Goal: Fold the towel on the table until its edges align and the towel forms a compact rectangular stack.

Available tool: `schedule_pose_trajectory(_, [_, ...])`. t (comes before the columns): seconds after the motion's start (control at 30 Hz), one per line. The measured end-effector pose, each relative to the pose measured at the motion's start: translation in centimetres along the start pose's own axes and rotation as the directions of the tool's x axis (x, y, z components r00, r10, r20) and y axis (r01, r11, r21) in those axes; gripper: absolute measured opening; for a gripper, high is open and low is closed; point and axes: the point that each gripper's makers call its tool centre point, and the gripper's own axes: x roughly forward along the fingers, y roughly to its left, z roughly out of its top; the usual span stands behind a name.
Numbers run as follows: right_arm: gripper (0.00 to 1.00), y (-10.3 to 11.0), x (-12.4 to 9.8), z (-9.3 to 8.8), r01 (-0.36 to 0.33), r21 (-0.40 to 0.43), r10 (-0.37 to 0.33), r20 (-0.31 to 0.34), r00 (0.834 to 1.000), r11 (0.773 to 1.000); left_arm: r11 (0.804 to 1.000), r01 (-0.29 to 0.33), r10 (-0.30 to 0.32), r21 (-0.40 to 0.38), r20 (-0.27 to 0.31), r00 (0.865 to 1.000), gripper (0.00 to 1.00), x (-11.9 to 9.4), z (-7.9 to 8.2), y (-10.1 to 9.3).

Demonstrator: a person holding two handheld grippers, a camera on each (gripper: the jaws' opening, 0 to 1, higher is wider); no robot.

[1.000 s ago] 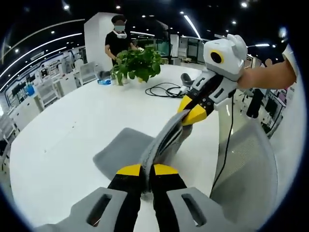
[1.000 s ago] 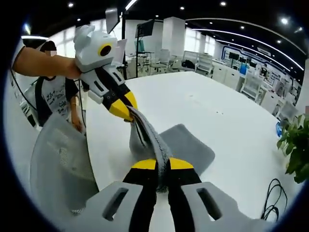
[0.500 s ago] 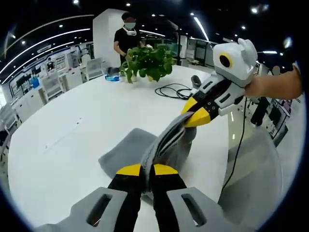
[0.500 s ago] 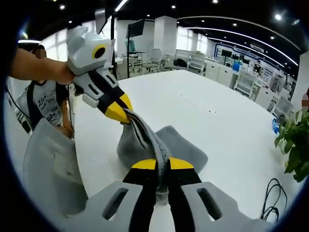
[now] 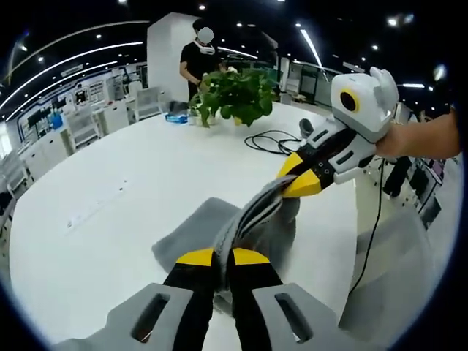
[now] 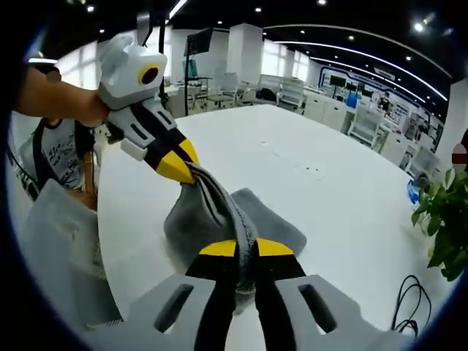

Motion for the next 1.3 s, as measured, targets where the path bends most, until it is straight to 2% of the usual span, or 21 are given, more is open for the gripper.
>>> schedule_pose_trajectory(0.3, [0.06,-1.7,1.9,-0.4,0.016,-0.012,-0.016,-0.014,1.000,1.000,1.000,-0.018,0.018,-0.006,0.006,1.000,0.07,2.0,0.0,1.8])
schedule_pose_trajectory(0.87, [0.09,-3.8,5.6,-2.2,0.017,-0.010,-0.018,-0.053,0.998,1.000,0.999,-0.021,0.021,-0.024,-0.029,0.999,0.06,5.3,-1.5,4.5])
schedule_pose_trajectory(1.17, [0.12,-5.0,6.9,-2.6,0.045,-0.020,-0.046,-0.060,0.997,0.999,0.999,-0.019,0.017,-0.030,-0.066,0.998,0.05,6.8,-2.8,5.4])
schedule_pose_trajectory(1.3, [0.13,-5.5,7.4,-2.8,0.055,0.010,-0.054,-0.063,0.997,0.998,0.999,-0.027,0.025,-0.031,-0.083,0.996,0.05,7.5,-3.3,5.6])
